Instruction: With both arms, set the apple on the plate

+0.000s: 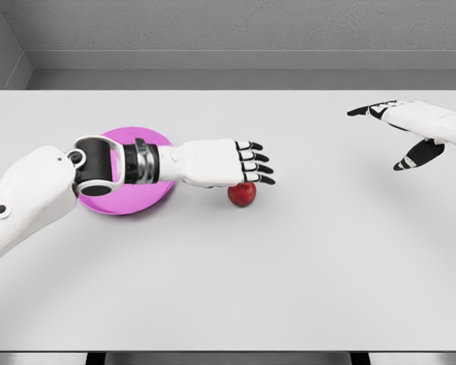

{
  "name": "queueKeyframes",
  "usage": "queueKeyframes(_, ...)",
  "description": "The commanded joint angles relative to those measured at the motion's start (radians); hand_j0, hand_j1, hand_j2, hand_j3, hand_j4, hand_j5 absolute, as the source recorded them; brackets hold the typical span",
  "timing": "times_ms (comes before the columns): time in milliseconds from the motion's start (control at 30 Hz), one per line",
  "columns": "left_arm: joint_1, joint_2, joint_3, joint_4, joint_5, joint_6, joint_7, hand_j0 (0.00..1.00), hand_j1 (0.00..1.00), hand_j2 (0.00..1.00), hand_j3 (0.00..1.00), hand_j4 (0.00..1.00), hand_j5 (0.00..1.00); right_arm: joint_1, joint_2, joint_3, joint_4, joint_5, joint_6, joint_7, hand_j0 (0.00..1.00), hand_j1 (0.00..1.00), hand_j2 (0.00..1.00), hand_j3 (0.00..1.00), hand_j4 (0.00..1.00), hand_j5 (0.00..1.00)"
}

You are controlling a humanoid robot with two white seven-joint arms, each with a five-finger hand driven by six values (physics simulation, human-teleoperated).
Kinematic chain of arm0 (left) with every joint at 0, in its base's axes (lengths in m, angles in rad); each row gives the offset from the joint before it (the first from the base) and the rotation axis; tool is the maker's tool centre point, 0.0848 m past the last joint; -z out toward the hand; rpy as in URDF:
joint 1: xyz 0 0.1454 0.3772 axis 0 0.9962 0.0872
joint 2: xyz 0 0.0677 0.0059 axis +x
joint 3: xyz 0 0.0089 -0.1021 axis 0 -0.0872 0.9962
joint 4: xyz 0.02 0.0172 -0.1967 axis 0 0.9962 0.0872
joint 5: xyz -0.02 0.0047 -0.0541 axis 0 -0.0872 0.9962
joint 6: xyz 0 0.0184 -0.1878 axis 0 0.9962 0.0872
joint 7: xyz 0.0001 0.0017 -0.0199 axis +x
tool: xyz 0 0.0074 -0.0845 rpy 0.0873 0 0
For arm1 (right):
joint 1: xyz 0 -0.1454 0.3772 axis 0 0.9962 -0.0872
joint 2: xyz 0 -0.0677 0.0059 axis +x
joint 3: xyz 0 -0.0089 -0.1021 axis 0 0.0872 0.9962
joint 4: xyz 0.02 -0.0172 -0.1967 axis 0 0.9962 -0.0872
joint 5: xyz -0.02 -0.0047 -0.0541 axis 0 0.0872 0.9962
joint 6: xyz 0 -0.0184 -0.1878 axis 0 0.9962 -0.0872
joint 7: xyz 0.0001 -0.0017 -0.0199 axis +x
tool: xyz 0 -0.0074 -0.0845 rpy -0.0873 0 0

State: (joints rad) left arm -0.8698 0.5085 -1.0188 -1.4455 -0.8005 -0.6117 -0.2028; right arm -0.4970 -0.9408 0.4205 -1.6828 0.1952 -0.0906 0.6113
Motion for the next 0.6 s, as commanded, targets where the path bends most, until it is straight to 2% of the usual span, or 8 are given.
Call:
queueKeyframes(0, 0.000, -0.004, -0.006, 0.005, 0.001, 0.001, -0.024, 1.00, 1.00, 1.00, 1.00, 1.00, 1.00, 0.000, 0.000, 0.000, 0.000, -0.002, 0.000, 0.000, 1.00, 1.00, 1.00, 1.00, 1.00, 1.00)
queueKeyframes(100, -0.008, -0.024, -0.027, 0.034, 0.000, 0.001, -0.026, 1.00, 1.00, 1.00, 1.00, 1.00, 1.00, 0.002, 0.002, 0.001, 0.000, -0.002, 0.000, 0.000, 1.00, 1.00, 1.00, 1.00, 1.00, 1.00)
queueKeyframes(300, -0.008, -0.064, -0.017, 0.126, 0.021, 0.001, -0.026, 1.00, 1.00, 1.00, 1.00, 1.00, 1.00, 0.002, 0.004, 0.001, 0.000, -0.002, 0.000, 0.000, 1.00, 1.00, 1.00, 1.00, 1.00, 1.00)
queueKeyframes(367, -0.008, -0.070, -0.015, 0.135, 0.032, 0.001, -0.026, 1.00, 1.00, 1.00, 1.00, 1.00, 1.00, 0.000, 0.004, 0.001, 0.000, -0.002, 0.002, 0.000, 1.00, 1.00, 1.00, 1.00, 1.00, 1.00)
queueKeyframes(400, -0.008, -0.083, -0.018, 0.166, 0.043, 0.001, -0.026, 1.00, 1.00, 1.00, 1.00, 1.00, 1.00, 0.000, 0.005, 0.001, 0.000, -0.002, 0.002, 0.000, 1.00, 1.00, 1.00, 1.00, 1.00, 1.00)
queueKeyframes(567, -0.008, -0.113, -0.033, 0.200, 0.049, 0.001, -0.026, 1.00, 1.00, 1.00, 1.00, 1.00, 1.00, 0.000, 0.005, 0.001, -0.005, -0.002, 0.000, 0.000, 1.00, 1.00, 1.00, 1.00, 1.00, 1.00)
